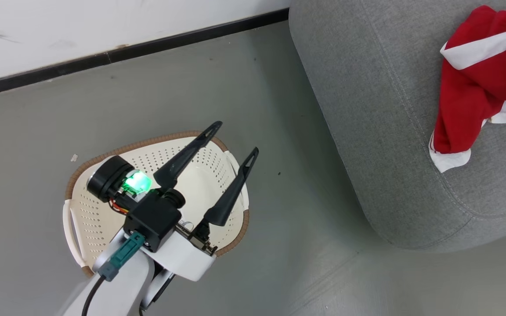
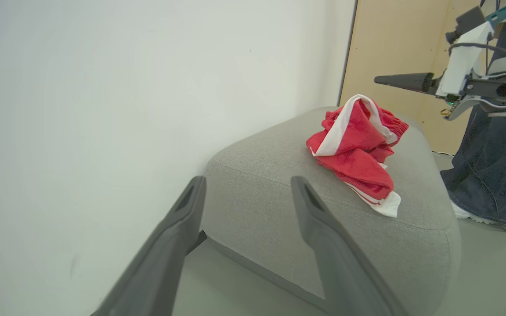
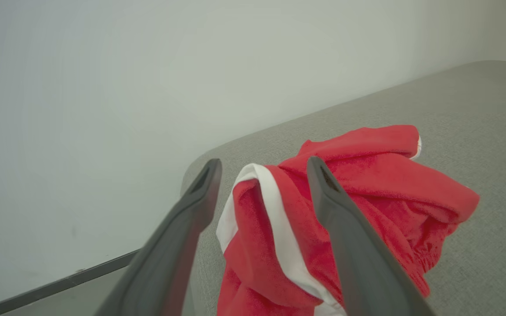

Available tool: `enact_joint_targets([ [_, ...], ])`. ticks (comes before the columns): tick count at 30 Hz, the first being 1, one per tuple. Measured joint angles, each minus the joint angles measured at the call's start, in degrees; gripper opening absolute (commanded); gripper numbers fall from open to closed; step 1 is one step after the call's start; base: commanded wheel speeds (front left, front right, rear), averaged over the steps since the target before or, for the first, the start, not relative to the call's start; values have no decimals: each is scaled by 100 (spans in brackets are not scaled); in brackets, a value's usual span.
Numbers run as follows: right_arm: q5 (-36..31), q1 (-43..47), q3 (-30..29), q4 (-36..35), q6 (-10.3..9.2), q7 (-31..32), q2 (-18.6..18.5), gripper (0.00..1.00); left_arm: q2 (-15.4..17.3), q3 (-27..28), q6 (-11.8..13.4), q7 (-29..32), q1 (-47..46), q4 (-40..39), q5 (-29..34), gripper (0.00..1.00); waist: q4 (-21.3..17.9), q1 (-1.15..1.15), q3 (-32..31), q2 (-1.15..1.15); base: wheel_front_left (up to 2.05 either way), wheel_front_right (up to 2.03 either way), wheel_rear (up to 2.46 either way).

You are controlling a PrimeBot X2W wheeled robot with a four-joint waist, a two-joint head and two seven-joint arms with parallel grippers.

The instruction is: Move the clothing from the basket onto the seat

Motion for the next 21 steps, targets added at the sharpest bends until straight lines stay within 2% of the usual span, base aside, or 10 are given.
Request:
enact_joint_targets([
  [10,-10,0,478,-454,0,-43,149,100,1,480,398,-101,255,223,-134,100,-8,0,-281,0,0,0,0],
  [21,-98,79,1199,-746,0,-44,452,100,-54,1226,1088,-156,704,389,-232,100,278,0,-572,0,0,0,0],
])
